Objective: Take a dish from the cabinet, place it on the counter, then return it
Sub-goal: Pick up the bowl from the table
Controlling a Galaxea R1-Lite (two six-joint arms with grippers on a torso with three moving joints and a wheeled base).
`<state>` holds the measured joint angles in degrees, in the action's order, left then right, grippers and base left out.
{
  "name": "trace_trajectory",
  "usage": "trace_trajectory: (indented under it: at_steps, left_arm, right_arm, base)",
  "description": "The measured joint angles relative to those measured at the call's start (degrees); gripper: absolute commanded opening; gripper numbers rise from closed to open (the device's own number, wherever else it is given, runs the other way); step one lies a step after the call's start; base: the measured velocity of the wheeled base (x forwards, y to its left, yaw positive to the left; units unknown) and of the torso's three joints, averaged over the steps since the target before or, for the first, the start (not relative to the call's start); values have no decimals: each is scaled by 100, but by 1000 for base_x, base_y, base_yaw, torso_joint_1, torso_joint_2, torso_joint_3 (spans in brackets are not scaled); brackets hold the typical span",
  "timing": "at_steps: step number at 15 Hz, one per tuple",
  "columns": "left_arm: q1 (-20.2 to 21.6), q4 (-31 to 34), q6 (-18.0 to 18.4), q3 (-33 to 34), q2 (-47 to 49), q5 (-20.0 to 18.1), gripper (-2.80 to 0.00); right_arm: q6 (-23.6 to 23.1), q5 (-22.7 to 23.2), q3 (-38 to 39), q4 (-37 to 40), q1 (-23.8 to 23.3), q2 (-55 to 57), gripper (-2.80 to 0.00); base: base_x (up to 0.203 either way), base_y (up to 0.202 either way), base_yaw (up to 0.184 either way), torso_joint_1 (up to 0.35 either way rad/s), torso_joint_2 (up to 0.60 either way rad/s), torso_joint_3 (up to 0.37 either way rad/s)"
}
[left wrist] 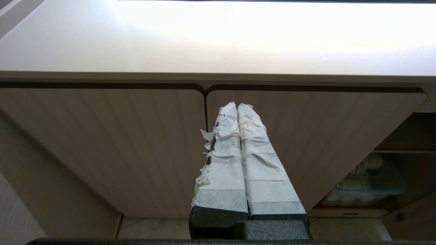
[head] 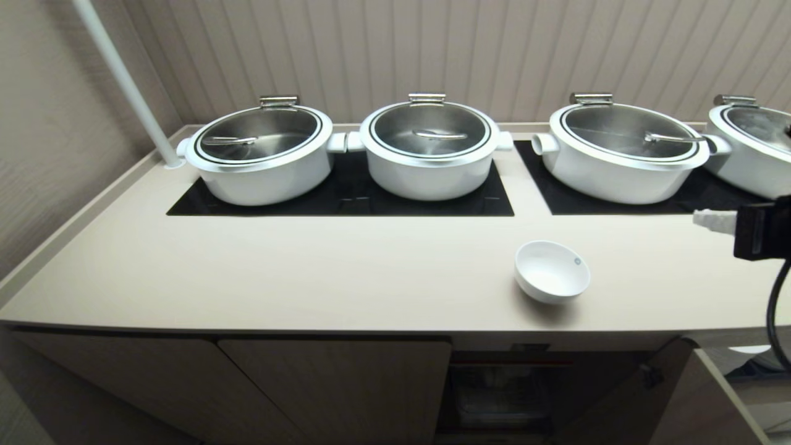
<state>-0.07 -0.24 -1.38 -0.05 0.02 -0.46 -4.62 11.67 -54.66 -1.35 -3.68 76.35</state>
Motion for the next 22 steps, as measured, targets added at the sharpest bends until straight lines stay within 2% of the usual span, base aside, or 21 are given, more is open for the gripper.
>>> trace_trajectory:
  at_steps: [7,10,16,17,22]
  left_arm:
    - [-2,1,0,0,0,2,-280]
    - [-2,2,0,0,0,3,-280]
    - [-2,2,0,0,0,2,-280]
    - [-2,0,3,0,0,5,-280]
    - [0,0,0,0,0,2,-280]
  right_arm:
    - [-6,110,-2064,1642,90,1365,-280]
    - [-17,111,-3235,2888,192,1886,-280]
    - [-85,89,-5307,5348,713,2961,-280]
    - [-100,65,-5489,5591,804,3148,-280]
    - [-113,-128,-5691,5602,963,3798,-280]
  base:
    - [0,0,0,0,0,0]
    - [0,0,0,0,0,0]
    - [0,0,0,0,0,0]
    - [0,0,0,0,0,0]
    - [0,0,0,0,0,0]
